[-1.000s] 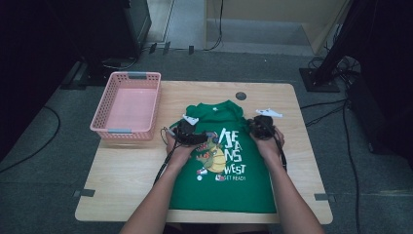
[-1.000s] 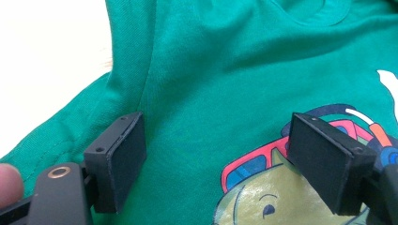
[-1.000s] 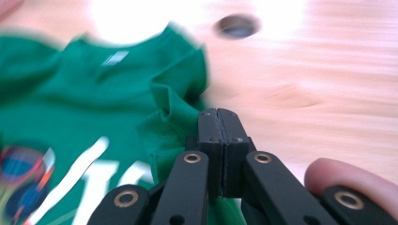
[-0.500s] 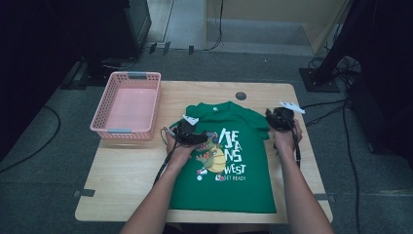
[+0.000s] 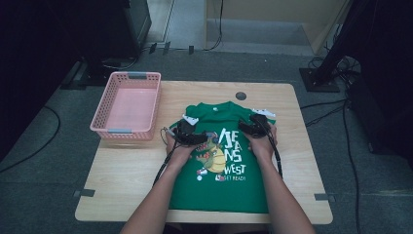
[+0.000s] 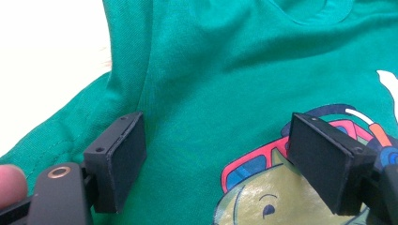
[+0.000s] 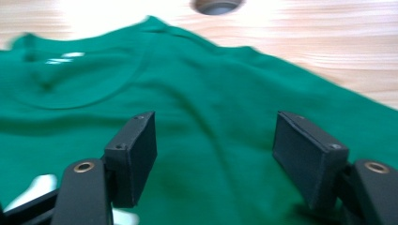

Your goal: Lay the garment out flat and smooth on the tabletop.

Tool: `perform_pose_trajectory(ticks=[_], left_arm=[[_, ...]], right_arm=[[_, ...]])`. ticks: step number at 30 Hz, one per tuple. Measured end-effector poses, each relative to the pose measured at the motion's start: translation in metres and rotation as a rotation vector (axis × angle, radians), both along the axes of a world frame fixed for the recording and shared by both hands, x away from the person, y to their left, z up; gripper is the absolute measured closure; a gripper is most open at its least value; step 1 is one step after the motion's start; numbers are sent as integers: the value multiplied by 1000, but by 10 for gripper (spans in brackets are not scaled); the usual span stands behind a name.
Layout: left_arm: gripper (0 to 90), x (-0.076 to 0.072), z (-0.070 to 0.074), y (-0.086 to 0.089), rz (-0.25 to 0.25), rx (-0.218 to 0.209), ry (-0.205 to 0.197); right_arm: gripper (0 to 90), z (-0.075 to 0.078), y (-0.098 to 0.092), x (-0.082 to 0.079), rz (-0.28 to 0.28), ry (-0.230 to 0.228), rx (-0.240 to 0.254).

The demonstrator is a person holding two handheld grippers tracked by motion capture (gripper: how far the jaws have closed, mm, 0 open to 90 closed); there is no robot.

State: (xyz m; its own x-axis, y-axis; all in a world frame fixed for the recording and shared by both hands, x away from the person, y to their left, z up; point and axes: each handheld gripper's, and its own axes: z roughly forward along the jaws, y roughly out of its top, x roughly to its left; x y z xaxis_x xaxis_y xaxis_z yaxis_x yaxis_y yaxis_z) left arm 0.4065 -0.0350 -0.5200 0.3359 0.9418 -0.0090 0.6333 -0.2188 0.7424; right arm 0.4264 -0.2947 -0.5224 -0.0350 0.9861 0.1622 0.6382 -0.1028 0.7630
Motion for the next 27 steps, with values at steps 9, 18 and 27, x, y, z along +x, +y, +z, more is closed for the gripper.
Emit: perform_pose_trajectory(ticks=[9,18,27], left_arm=[[206,0,0,0,14,-8,2],[206,1,2,7,9,-117,16],[209,16,27,32,188,-89,-73]], right_arm=[[250,-1,-16,0,26,27,-130],[213,-1,-23,3,36,32,-137],[201,-1,-34,1,31,35,-138]])
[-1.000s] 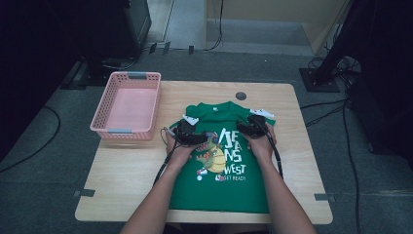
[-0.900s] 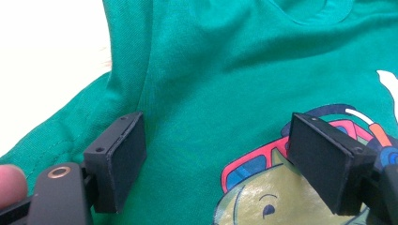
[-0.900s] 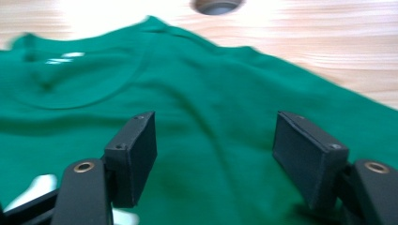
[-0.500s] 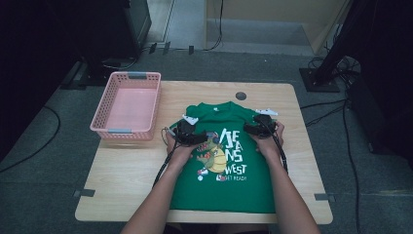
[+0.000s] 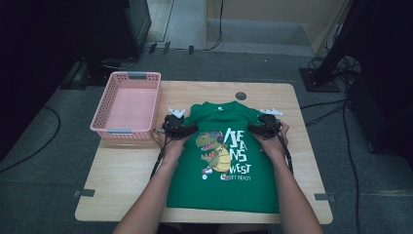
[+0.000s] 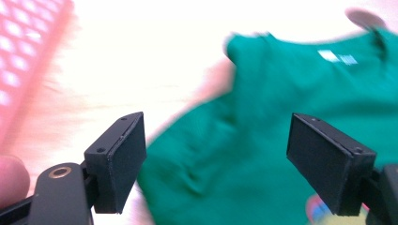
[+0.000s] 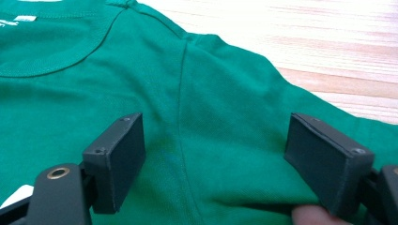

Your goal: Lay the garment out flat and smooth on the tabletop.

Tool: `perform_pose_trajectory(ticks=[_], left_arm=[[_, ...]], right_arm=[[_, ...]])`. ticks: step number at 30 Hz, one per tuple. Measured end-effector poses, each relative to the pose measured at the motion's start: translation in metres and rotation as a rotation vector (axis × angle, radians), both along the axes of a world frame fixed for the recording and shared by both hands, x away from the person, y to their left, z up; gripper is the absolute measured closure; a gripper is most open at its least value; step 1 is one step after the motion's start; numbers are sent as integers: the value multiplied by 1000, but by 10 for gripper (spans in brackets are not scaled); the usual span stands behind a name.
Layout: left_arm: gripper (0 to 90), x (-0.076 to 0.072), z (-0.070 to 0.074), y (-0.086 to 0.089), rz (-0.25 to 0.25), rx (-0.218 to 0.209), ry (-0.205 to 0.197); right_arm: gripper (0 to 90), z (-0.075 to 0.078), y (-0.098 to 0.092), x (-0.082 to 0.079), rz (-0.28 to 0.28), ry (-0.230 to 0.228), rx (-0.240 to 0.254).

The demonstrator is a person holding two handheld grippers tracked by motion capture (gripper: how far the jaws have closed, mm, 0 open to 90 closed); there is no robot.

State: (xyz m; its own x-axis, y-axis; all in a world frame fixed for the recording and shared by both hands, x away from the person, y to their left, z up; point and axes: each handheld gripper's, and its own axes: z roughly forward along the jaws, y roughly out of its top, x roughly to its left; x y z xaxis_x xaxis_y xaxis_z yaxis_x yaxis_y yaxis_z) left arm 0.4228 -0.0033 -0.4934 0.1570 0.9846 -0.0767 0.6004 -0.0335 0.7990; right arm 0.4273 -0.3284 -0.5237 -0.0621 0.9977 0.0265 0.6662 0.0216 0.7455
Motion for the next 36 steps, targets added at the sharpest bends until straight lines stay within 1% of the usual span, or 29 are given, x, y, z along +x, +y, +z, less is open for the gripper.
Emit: perform_pose_trajectory(ticks=[1,3,5,6,7,8,9,10,11,13,14,15,17,18,19,20,22,25,26,27,28,29,30,31,32,33,34,35,36], left_arm=[[210,3,1,0,-5,12,3],[210,10,0,-3,-34,44,20],[210,16,-2,-9,-65,82,26],[255,18,-4,-11,-76,101,25],[304,21,-5,-13,-84,105,32],[345,23,-7,-15,-90,97,39],[413,26,-9,-17,-99,85,51],[483,28,-10,-18,-96,68,66],[531,31,-11,-19,-95,59,88],[638,35,-12,-21,-102,45,108],[690,36,-12,-23,-113,44,117],[741,37,-12,-23,-126,55,129],[855,35,-9,-25,-139,60,117],[887,33,-7,-27,-151,58,109],[893,31,-5,-29,-174,56,101],[896,26,-1,-33,-216,67,84],[899,20,5,-38,-262,73,54],[900,10,15,-45,-317,17,43],[900,4,18,-50,-359,18,29],[900,-4,20,-57,-411,33,13],[898,-13,23,-64,-468,52,-5],[897,-21,24,-70,-529,59,-18],[895,-26,25,-74,-577,64,-23],[890,-34,26,-79,-652,55,-28],[869,-38,27,-81,-717,25,-11],[807,-42,28,-81,-774,-11,-2],[720,-44,30,-81,-797,-13,-18],[645,-44,31,-79,-788,-4,-35],[598,-41,34,-74,-758,-14,-39]], right_arm=[[200,0,0,0,0,0,0],[199,0,0,0,1,1,1],[197,0,0,0,1,1,1],[197,0,0,0,1,1,1],[197,0,0,0,1,1,1],[197,0,0,0,1,1,0],[197,0,0,0,1,2,1],[197,0,0,0,1,1,0],[197,0,0,0,1,1,0],[197,0,0,0,1,1,0],[197,0,0,0,2,1,0],[196,0,0,0,1,1,0],[197,0,0,0,1,1,0],[197,0,0,0,1,1,0],[197,0,0,0,1,1,0],[197,0,0,0,1,1,0],[197,0,0,0,2,1,0],[197,0,0,0,1,1,0],[197,0,0,0,1,1,0],[197,0,0,0,2,1,0],[197,0,0,0,1,1,0],[197,0,0,0,1,1,0],[197,0,0,0,1,1,0],[197,0,0,0,1,1,0],[197,0,0,0,1,1,0],[197,0,0,0,1,1,1],[197,0,0,0,1,1,1],[197,0,0,0,1,1,0],[197,0,0,0,1,1,0]])
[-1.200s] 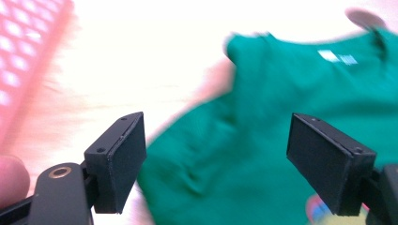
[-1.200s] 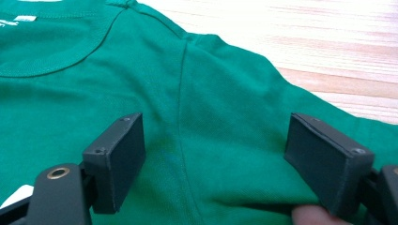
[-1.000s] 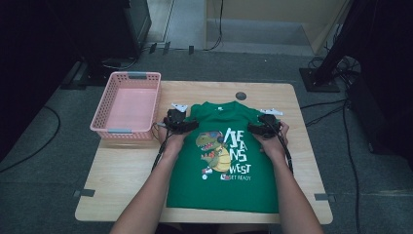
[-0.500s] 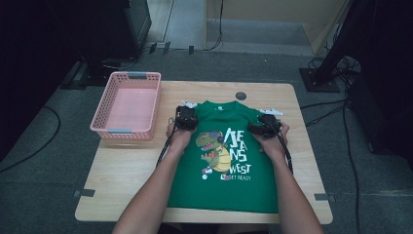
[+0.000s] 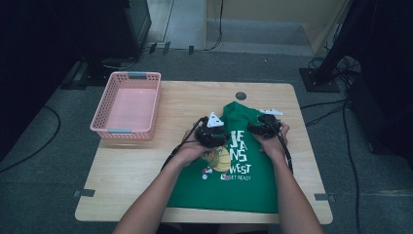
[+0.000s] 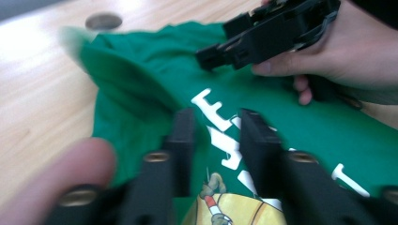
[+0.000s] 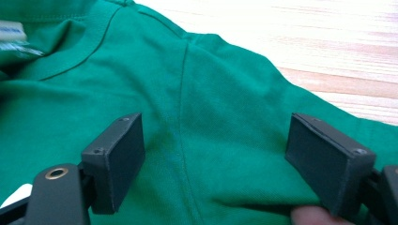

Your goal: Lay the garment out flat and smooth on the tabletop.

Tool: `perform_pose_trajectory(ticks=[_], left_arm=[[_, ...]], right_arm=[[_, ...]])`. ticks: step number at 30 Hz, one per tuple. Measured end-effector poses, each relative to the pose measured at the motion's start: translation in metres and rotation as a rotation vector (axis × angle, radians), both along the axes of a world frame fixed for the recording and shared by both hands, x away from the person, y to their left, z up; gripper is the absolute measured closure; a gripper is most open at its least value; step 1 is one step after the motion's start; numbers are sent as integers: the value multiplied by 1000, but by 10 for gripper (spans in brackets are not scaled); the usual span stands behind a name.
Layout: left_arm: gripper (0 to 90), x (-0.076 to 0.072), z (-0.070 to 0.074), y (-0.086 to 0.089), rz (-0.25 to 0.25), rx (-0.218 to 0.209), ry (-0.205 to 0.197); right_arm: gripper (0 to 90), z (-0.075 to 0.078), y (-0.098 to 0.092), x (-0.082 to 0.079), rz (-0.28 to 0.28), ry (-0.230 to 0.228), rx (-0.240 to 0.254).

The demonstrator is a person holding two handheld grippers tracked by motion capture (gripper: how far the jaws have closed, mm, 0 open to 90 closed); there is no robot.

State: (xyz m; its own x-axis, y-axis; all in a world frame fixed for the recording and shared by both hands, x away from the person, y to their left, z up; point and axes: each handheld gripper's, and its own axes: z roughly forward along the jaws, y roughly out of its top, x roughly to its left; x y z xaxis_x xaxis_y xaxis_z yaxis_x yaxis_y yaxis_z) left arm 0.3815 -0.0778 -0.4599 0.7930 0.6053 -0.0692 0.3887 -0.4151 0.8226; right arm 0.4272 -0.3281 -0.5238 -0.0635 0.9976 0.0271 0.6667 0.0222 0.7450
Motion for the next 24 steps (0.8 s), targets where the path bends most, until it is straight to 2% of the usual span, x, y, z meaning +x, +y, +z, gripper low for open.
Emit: perform_pose_trajectory(ticks=[2,3,5,7,10,13,16,17,20,24], left_arm=[[581,11,3,14,84,-70,48],[580,18,4,22,146,-91,81],[583,26,1,31,209,-82,124],[589,31,-5,35,232,-60,190],[591,36,-13,36,247,-44,254],[595,41,-19,38,279,-78,330],[595,44,-22,38,272,-121,417],[595,45,-22,37,266,-120,432],[632,43,-23,34,274,-84,417],[704,40,-25,27,287,-10,352]], right_arm=[[197,0,0,0,-1,0,0],[197,0,0,0,-1,0,-1],[197,0,0,0,-1,0,-1],[197,0,0,0,0,0,0],[197,0,0,0,0,0,0],[197,0,0,0,0,0,-1],[197,0,0,0,0,0,-1],[197,0,0,0,0,0,0],[197,0,0,0,0,0,-1],[197,0,0,0,0,0,-1]])
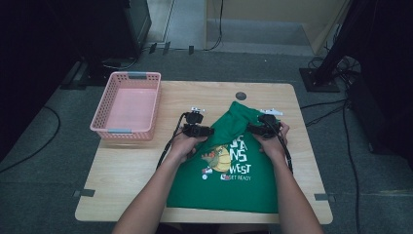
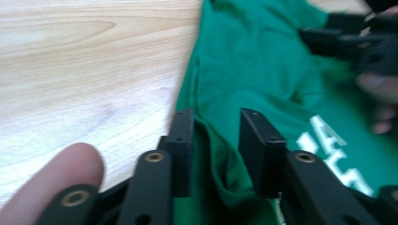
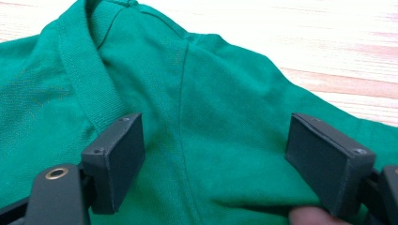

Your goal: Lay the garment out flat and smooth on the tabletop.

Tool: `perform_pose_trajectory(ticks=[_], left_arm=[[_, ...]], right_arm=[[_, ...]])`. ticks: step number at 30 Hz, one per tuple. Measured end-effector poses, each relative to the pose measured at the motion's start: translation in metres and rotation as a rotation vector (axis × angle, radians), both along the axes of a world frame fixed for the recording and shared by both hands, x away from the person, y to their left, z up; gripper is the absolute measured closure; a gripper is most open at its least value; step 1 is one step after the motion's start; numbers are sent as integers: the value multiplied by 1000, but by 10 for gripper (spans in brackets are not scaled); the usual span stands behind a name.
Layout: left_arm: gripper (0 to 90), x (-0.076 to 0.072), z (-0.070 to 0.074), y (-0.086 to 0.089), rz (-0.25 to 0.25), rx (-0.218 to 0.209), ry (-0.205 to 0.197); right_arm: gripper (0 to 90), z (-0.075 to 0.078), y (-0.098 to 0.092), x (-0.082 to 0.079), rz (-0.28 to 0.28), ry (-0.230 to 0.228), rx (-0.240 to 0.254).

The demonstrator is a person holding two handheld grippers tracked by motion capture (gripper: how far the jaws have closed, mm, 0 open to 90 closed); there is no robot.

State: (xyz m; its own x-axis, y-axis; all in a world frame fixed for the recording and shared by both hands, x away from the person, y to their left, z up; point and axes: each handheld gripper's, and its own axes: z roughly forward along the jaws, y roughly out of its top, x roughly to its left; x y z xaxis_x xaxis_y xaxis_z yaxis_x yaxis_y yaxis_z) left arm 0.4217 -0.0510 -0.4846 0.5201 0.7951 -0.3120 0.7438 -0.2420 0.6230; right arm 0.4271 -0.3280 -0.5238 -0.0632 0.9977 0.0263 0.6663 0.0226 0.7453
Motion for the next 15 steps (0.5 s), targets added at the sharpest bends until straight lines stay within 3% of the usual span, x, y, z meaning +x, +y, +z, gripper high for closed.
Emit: perform_pose_trajectory(ticks=[5,8,12,15], left_arm=[[891,-7,2,-9,-71,88,-91],[900,-5,6,-5,-56,97,-121],[900,4,14,17,92,89,-156],[900,13,20,44,292,93,-196]], right_arm=[[197,0,0,0,0,0,0],[197,0,0,0,0,0,0],[197,0,0,0,0,0,0],[197,0,0,0,0,0,-1]])
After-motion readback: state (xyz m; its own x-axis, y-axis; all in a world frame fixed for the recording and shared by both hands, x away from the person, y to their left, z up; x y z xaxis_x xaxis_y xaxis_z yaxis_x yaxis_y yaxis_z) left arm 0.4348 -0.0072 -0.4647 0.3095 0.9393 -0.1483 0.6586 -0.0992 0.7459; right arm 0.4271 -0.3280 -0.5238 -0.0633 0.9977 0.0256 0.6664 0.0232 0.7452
